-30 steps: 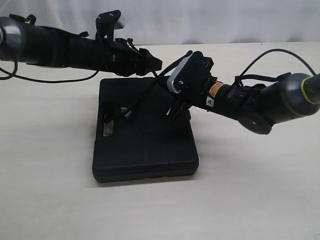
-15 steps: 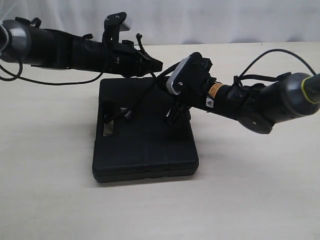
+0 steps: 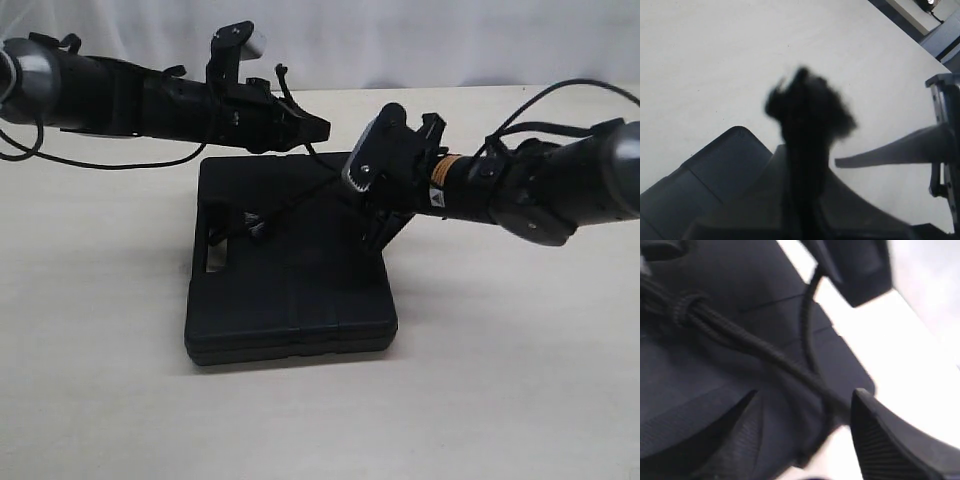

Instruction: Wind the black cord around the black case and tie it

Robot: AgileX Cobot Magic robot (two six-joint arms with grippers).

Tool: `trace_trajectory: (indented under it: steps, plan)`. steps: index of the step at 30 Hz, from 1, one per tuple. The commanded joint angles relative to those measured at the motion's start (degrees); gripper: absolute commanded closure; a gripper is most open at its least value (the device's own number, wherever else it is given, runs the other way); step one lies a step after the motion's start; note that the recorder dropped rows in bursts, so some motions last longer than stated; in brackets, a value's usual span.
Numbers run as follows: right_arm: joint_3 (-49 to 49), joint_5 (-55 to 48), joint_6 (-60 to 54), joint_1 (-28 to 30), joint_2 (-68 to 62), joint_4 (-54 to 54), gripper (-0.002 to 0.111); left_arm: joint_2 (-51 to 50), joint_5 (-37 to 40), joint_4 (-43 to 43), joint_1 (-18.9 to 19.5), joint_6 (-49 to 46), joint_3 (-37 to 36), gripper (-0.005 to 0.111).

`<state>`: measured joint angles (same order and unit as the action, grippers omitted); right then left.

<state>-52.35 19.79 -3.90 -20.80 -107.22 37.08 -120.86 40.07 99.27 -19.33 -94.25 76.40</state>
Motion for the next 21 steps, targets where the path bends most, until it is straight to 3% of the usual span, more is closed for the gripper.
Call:
trace_trajectory:
  steps: [1,21]
  plan:
    - [0.1,-6.3,1.5,0.0,5.5,-1.0,0.057,2.3,2.5,-0.5,0.1,-0.2,0.4,0.107]
    - [0.1,-6.6,9.2,0.0,6.7,-1.9,0.057,6.6,5.9,-5.7,0.1,1.6,0.4,0.107]
